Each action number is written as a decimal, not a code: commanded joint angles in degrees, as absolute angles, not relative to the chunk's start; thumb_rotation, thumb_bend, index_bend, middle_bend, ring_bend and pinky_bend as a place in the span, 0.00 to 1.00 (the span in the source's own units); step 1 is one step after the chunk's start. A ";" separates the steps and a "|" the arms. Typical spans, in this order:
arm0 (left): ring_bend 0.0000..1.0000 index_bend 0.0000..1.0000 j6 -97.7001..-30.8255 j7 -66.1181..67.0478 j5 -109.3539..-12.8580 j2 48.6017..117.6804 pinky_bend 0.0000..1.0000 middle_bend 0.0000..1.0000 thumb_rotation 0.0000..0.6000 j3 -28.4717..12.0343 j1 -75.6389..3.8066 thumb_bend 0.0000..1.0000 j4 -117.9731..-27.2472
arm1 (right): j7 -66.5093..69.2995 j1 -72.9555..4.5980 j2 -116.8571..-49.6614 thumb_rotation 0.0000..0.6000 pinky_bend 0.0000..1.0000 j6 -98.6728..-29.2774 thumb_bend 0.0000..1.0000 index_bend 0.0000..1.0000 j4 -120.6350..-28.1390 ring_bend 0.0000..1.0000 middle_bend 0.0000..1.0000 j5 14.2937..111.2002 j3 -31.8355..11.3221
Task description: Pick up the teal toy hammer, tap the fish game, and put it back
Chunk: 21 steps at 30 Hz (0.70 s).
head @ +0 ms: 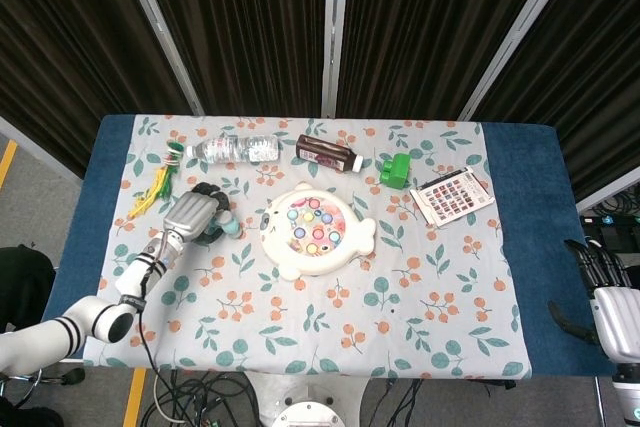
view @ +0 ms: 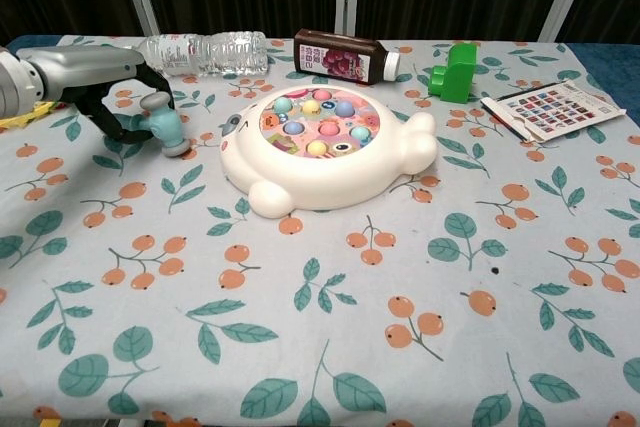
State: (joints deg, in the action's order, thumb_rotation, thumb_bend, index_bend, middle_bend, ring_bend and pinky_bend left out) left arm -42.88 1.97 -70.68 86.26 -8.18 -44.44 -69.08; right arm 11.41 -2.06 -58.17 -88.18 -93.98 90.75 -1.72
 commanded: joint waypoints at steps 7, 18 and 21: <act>0.15 0.51 -43.23 1.32 -70.64 86.76 0.15 0.29 1.00 -7.81 -44.24 0.40 -68.28 | 11.41 -2.03 -58.22 1.00 0.00 -88.18 0.22 0.00 -93.99 0.00 0.11 90.74 -1.72; 0.22 0.58 -46.71 -4.26 -73.94 87.80 0.20 0.37 1.00 -6.88 -42.41 0.48 -65.61 | 10.69 -2.06 -58.04 1.00 0.00 -88.21 0.22 0.00 -94.59 0.00 0.12 90.92 -1.71; 0.24 0.60 -48.47 -7.46 -75.85 88.00 0.23 0.39 1.00 -6.85 -41.99 0.50 -64.69 | 10.41 -2.00 -57.92 1.00 0.00 -88.29 0.22 0.00 -94.85 0.00 0.12 90.93 -1.70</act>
State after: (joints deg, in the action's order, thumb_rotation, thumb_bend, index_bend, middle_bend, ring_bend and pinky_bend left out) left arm -47.17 -5.54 -74.49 87.75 -6.96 -42.45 -65.51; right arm 10.42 -2.01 -57.93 -88.28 -94.84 90.92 -1.71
